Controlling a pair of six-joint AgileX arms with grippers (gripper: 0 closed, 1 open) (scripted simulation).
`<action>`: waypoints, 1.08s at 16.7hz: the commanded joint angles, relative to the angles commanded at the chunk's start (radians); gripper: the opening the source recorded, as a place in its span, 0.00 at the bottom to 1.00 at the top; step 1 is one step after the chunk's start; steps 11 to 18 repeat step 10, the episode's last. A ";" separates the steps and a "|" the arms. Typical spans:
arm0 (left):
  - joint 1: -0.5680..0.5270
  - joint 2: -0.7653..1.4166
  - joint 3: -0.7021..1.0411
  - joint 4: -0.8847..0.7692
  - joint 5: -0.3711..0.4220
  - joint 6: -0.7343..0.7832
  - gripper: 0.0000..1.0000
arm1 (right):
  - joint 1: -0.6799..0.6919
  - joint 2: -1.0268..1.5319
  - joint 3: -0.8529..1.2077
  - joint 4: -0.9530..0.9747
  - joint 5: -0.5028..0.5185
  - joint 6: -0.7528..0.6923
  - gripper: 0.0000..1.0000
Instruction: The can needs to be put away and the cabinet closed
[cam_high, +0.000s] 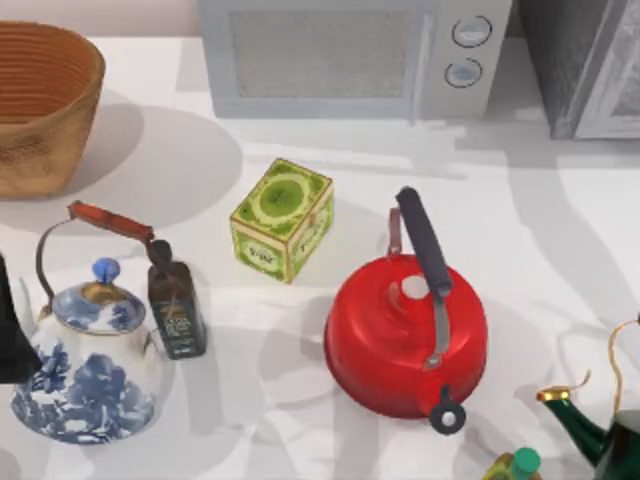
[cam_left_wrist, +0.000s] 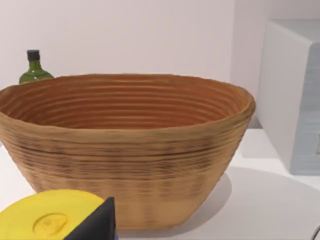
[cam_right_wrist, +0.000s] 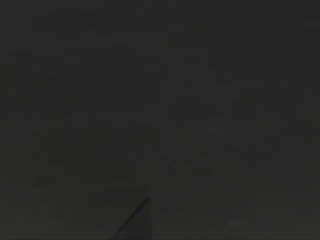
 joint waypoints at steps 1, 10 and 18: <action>0.000 0.000 0.000 0.000 0.000 0.000 1.00 | -0.018 -0.017 0.005 -0.005 0.013 -0.008 1.00; 0.000 0.000 0.000 0.000 0.000 0.000 1.00 | -0.101 0.135 0.113 0.040 -0.068 -0.007 1.00; 0.000 0.000 0.000 0.000 0.000 0.000 1.00 | -0.101 0.135 0.113 0.040 -0.068 -0.007 1.00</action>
